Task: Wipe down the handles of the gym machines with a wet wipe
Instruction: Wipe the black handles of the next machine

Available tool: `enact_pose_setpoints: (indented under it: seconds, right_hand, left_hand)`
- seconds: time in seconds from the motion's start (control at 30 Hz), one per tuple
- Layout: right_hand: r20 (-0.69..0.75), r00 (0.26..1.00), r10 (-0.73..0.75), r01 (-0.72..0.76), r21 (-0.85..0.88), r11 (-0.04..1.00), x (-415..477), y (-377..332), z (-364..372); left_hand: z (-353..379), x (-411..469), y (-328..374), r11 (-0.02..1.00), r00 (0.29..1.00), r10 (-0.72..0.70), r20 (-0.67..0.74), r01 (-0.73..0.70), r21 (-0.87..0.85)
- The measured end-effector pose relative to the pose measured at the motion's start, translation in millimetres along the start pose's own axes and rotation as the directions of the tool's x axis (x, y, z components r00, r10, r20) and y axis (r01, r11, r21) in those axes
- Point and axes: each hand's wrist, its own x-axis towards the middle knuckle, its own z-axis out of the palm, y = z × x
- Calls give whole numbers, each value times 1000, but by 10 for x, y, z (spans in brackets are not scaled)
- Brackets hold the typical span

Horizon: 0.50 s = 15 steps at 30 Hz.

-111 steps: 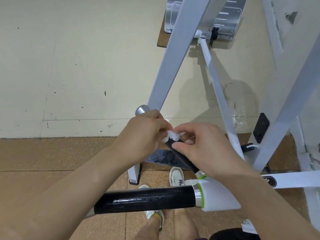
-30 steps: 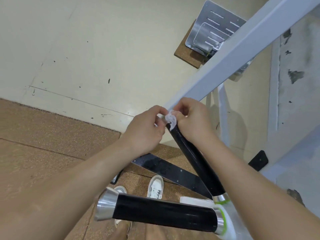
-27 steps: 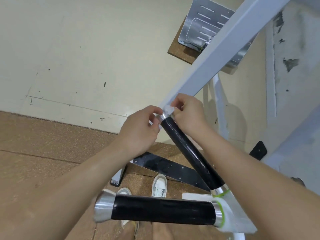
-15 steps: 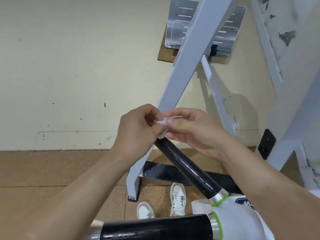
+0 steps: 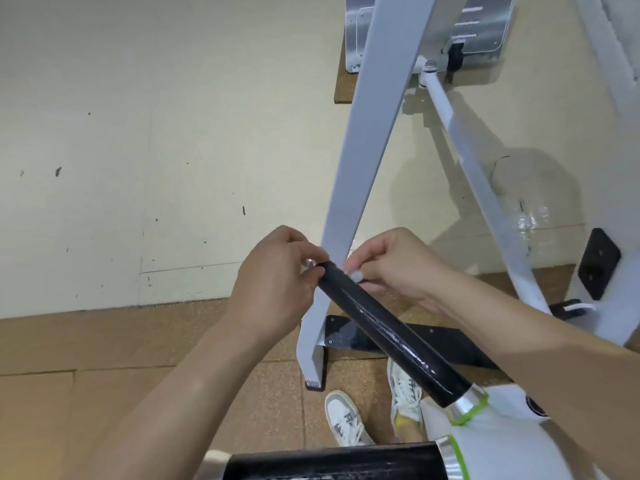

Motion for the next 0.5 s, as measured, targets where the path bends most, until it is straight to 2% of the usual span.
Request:
enact_pose_setpoints:
  seconds: [0.17,0.3,0.4,0.5]
  right_hand:
    - [-39,998,-56,61,158,986,107,-42,179]
    - [112,994,16,-46,272,961,55,-50,107]
    - [66,998,20,-35,246,969,28,-3,109]
    - [37,999,-12,9,80,997,-80,69,-3]
  left_hand:
    - [-27,24,73,994,998,61,32,-63,86]
    - [-23,80,147,987,994,89,66,-97,129]
    - [-16,114,188,991,996,70,47,-75,112]
    - [10,78,115,969,984,168,55,-175,172]
